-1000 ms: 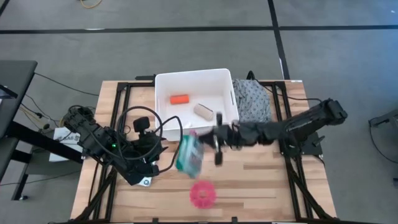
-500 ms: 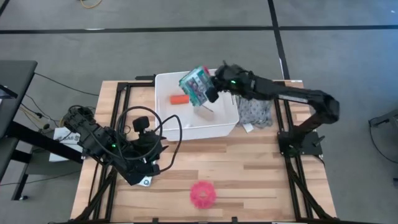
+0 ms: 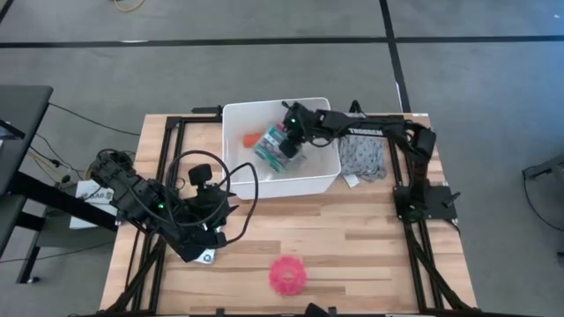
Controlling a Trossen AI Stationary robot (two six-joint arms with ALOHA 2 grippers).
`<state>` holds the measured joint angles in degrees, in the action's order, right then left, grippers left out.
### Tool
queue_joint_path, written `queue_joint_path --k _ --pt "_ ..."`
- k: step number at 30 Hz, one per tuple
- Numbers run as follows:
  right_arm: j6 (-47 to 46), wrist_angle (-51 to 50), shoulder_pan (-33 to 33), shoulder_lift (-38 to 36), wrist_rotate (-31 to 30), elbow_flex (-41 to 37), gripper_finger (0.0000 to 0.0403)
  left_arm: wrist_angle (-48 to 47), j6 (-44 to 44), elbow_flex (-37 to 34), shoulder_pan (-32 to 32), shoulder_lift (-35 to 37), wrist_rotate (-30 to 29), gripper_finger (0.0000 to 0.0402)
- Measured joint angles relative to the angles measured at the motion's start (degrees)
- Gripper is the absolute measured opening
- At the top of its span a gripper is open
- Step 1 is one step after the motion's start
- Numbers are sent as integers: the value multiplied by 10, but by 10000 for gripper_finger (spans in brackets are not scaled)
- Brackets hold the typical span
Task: Pick & place medical supplies in basket/bin
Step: Put the first aid kit into the white bin, then put the pink pill organizer into the white bin
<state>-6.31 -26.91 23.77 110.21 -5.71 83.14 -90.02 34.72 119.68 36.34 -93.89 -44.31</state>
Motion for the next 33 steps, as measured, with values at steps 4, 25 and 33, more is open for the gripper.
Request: queue_joint_path --k 4,25,33 --pt "20 -41 -3 41 30 34 36 0 -2 0 0 0 0 117" --pt "183 -416 -70 87 27 339 201 0 5 0 0 0 4 117" --pt "156 -581 -91 86 27 510 250 0 15 0 0 0 21 117"
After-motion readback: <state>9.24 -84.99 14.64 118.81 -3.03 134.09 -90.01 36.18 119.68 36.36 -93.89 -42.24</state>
